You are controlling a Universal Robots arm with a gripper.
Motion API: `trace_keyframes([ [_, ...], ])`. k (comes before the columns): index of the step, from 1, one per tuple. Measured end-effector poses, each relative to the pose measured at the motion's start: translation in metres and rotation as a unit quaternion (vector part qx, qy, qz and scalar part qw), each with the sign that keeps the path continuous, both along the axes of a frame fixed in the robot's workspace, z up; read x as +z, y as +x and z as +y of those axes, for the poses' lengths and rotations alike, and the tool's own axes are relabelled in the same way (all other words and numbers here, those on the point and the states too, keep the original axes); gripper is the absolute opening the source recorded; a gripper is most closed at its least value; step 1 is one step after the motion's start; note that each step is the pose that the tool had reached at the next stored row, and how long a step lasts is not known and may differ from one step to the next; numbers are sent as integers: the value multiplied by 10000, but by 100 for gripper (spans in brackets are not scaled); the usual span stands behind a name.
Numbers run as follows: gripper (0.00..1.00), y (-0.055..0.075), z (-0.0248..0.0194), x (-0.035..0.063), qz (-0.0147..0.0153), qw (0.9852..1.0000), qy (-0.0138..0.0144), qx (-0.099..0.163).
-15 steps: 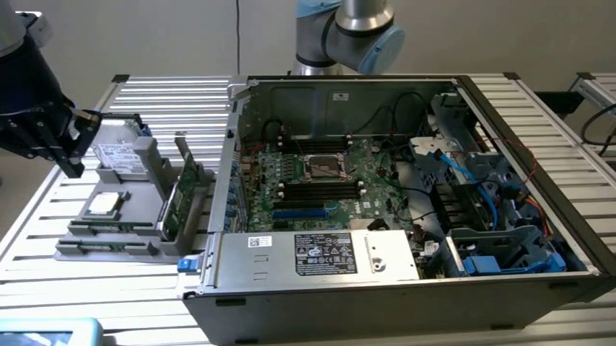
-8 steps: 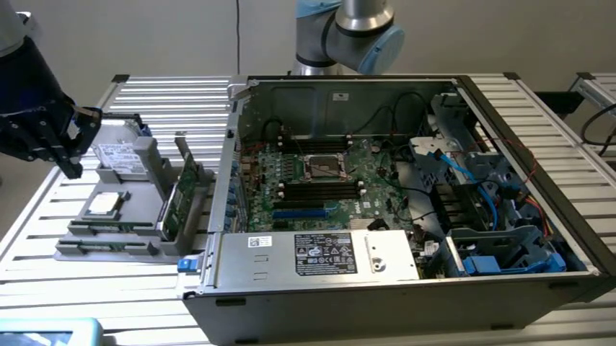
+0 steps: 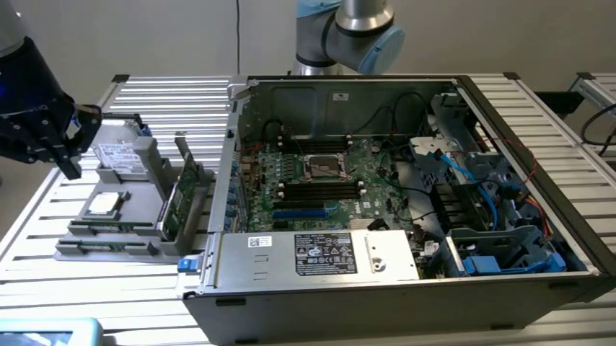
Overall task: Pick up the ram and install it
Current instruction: 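Pick up the ram and move it above insertion slot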
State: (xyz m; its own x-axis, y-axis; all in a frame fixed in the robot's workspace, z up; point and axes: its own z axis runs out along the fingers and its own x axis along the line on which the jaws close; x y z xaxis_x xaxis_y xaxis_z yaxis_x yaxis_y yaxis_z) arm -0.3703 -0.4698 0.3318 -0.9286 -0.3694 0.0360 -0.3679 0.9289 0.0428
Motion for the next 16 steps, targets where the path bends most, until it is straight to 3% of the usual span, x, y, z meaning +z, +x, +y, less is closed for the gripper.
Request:
trace_keyframes([
  [4, 11, 0, 0, -1, 0, 9993, 0, 365],
  [8, 11, 0, 0, -3, 0, 9973, 0, 730],
  [12, 11, 0, 0, -5, 0, 9940, 0, 1091],
  [16, 11, 0, 0, -10, 0, 9893, 0, 1458],
])
